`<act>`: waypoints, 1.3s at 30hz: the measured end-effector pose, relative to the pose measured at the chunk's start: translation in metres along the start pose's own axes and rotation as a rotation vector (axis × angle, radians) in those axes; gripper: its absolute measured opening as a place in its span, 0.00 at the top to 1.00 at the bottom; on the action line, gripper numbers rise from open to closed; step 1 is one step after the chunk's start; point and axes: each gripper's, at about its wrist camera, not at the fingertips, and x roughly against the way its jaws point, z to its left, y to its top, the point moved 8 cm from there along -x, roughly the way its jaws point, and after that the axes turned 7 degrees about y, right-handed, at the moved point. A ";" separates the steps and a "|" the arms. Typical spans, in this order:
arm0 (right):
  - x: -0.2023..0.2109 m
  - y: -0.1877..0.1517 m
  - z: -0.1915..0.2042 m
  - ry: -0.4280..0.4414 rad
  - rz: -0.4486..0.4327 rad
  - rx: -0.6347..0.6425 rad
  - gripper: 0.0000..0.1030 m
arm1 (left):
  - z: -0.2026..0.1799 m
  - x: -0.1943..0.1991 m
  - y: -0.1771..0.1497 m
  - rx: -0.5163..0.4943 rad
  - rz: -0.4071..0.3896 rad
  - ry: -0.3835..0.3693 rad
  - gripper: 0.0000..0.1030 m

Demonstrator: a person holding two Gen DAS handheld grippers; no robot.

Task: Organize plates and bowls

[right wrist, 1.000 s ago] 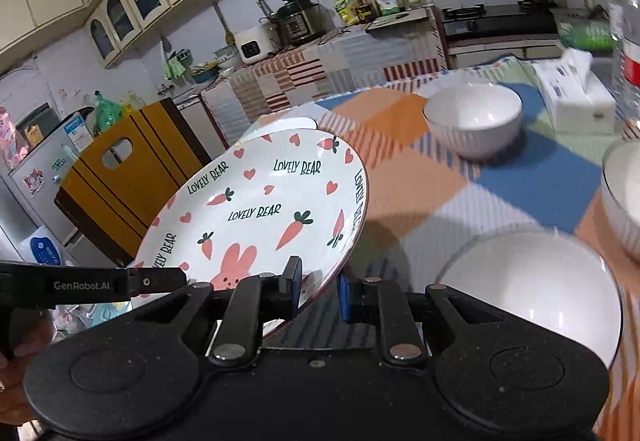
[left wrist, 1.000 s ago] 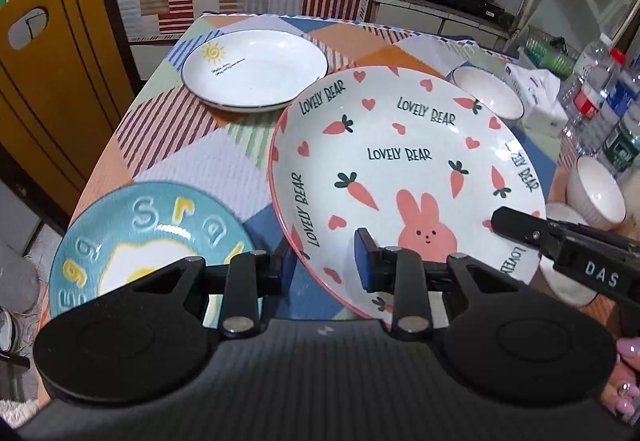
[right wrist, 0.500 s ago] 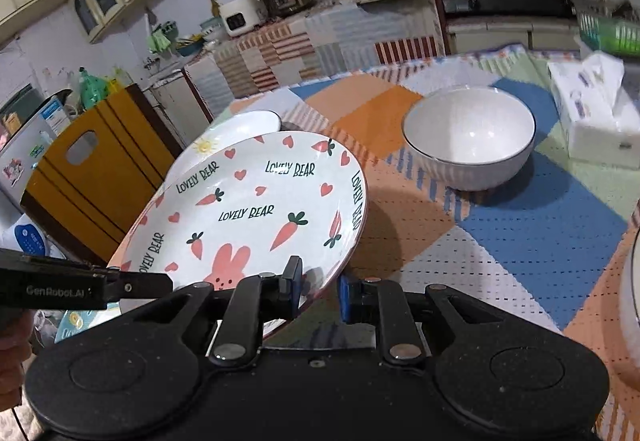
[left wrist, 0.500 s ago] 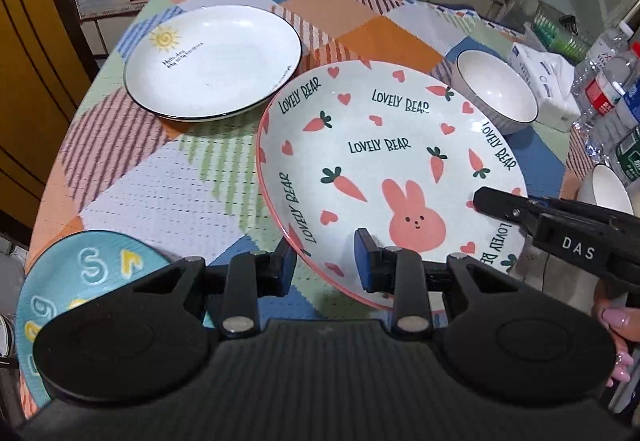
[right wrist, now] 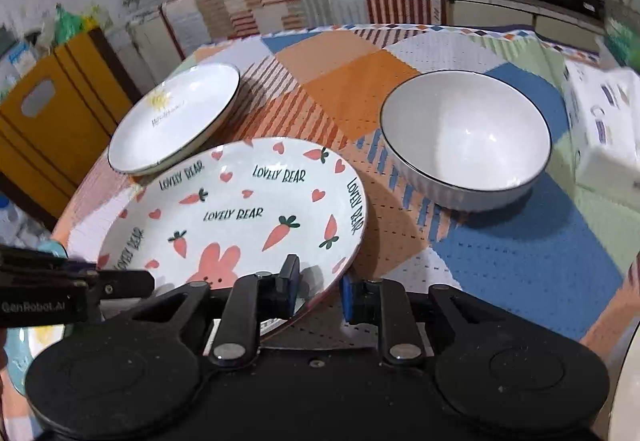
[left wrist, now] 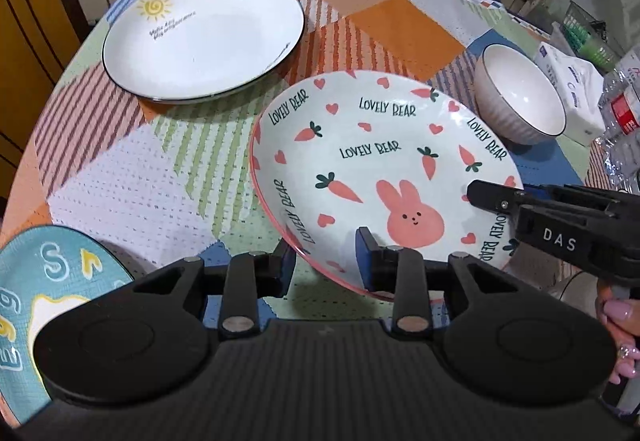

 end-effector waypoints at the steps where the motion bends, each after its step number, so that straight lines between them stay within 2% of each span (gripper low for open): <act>1: 0.001 0.000 0.001 -0.007 0.006 0.001 0.73 | 0.000 -0.002 -0.001 0.006 0.011 -0.005 0.70; 6: -0.009 -0.003 -0.002 -0.046 0.048 0.016 0.69 | 0.001 -0.018 -0.012 0.034 0.087 -0.041 0.70; 9: -0.013 -0.008 -0.004 -0.065 0.093 0.015 0.67 | -0.001 -0.014 -0.014 -0.008 0.064 -0.026 0.70; 11: -0.011 -0.006 0.000 -0.101 0.105 0.069 0.67 | 0.000 -0.005 -0.013 -0.042 0.055 -0.015 0.70; 14: 0.006 -0.005 0.010 -0.158 0.084 0.162 0.67 | 0.005 0.016 -0.011 -0.130 0.028 0.021 0.70; 18: 0.041 -0.002 0.030 -0.133 0.017 0.232 0.67 | 0.018 0.050 -0.008 -0.224 -0.003 0.047 0.70; 22: 0.070 -0.002 0.051 -0.100 -0.017 0.269 0.59 | 0.027 0.087 -0.010 -0.313 -0.001 -0.009 0.70; 23: 0.075 -0.003 0.056 -0.108 -0.012 0.285 0.54 | 0.029 0.096 -0.008 -0.332 -0.002 -0.008 0.70; 26: 0.084 -0.008 0.070 -0.145 0.024 0.341 0.52 | 0.033 0.121 -0.003 -0.361 -0.013 -0.029 0.69; 29: 0.093 -0.012 0.086 -0.114 0.033 0.365 0.50 | 0.039 0.142 -0.008 -0.409 0.006 -0.053 0.67; 34: 0.106 -0.017 0.132 -0.045 0.014 0.548 0.43 | 0.064 0.172 -0.026 -0.491 -0.039 0.007 0.61; 39: 0.109 -0.017 0.175 0.054 0.007 0.623 0.40 | 0.101 0.181 -0.046 -0.511 -0.044 0.064 0.57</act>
